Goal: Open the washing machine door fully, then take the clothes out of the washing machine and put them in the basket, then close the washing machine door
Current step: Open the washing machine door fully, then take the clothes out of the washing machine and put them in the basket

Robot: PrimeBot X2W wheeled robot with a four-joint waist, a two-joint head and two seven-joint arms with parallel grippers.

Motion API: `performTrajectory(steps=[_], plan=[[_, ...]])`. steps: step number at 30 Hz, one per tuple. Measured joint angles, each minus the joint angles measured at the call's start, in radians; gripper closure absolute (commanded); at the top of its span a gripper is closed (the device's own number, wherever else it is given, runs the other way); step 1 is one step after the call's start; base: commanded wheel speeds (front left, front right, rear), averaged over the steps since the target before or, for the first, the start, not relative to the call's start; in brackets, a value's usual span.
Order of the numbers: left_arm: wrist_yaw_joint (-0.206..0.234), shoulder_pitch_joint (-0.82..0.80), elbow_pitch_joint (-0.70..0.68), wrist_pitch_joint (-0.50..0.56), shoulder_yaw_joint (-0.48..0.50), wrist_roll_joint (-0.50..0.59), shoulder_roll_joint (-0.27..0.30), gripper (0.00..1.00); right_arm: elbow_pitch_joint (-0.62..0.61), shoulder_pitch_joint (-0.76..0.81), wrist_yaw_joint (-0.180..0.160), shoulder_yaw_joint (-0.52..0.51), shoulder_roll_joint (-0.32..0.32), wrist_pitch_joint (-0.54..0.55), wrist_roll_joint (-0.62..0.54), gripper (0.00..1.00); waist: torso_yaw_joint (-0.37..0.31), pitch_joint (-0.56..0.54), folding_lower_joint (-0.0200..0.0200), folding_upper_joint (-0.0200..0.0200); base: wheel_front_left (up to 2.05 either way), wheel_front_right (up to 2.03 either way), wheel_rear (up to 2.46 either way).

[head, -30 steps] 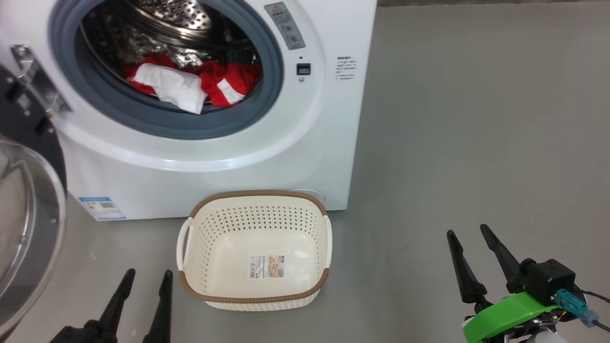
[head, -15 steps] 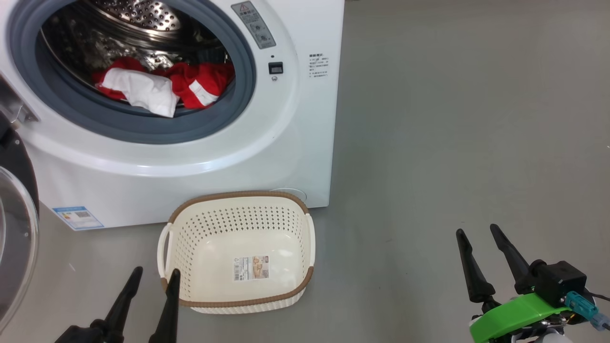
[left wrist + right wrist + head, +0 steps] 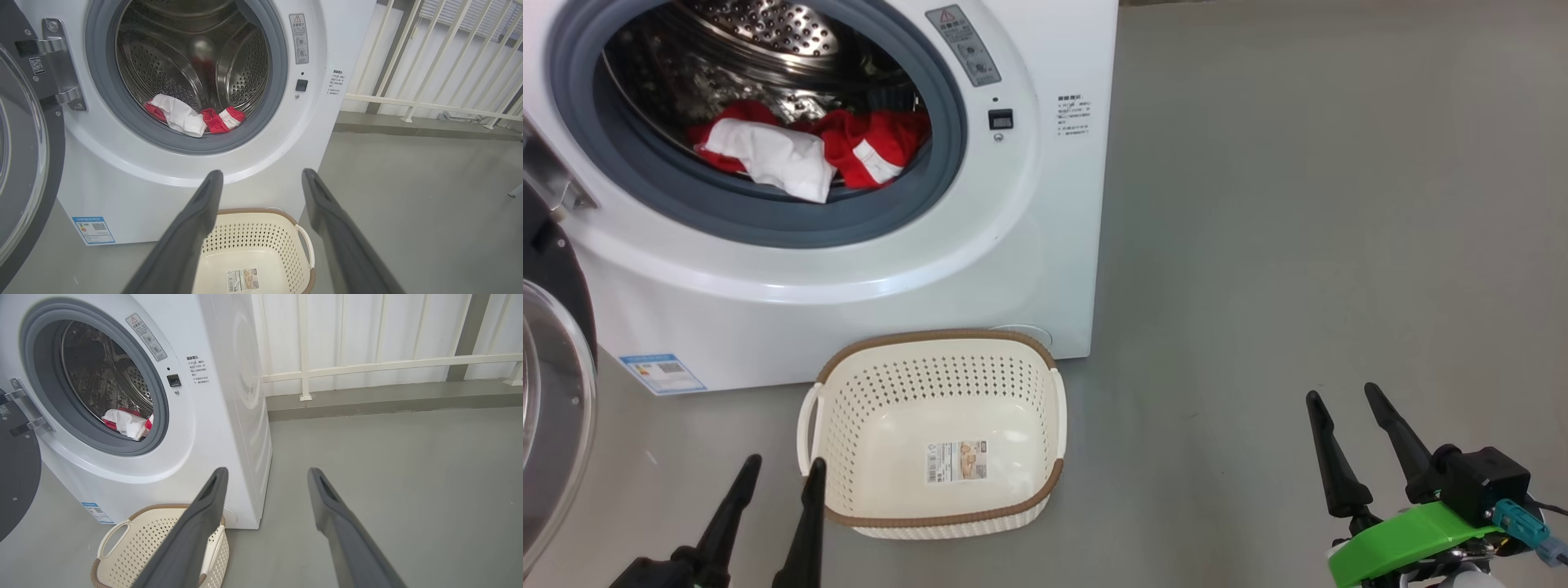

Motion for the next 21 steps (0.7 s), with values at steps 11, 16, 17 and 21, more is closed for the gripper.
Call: performTrajectory(steps=[11, 16, 17, 21], plan=[[0.0, 0.0, -0.001, 0.0, 0.008, -0.008, 0.0, 0.0, -0.006, 0.0, 0.0, -0.001, 0.0, 0.0, 0.0, 0.0, 0.003, 0.011, 0.0, 0.0, 0.0, 0.0, 0.0], [0.0, -0.001, -0.004, 0.0, 0.021, -0.013, 0.001, 0.0, -0.005, 0.0, 0.0, 0.0, 0.001, 0.0, 0.0, 0.0, 0.005, 0.017, 0.0, 0.0, 0.1, -0.13, 0.03], [0.0, -0.001, -0.004, 0.0, 0.021, -0.013, 0.001, 0.0, -0.005, 0.0, 0.0, 0.0, 0.001, 0.0, 0.0, 0.0, 0.005, 0.017, 0.0, 0.0, 0.41, -0.51, 0.11], [0.0, -0.001, -0.004, 0.0, 0.022, -0.013, 0.001, 0.0, -0.003, 0.0, 0.0, 0.003, 0.002, 0.0, 0.0, 0.0, 0.007, 0.02, 0.0, 0.0, 0.7, -0.9, 0.2]])
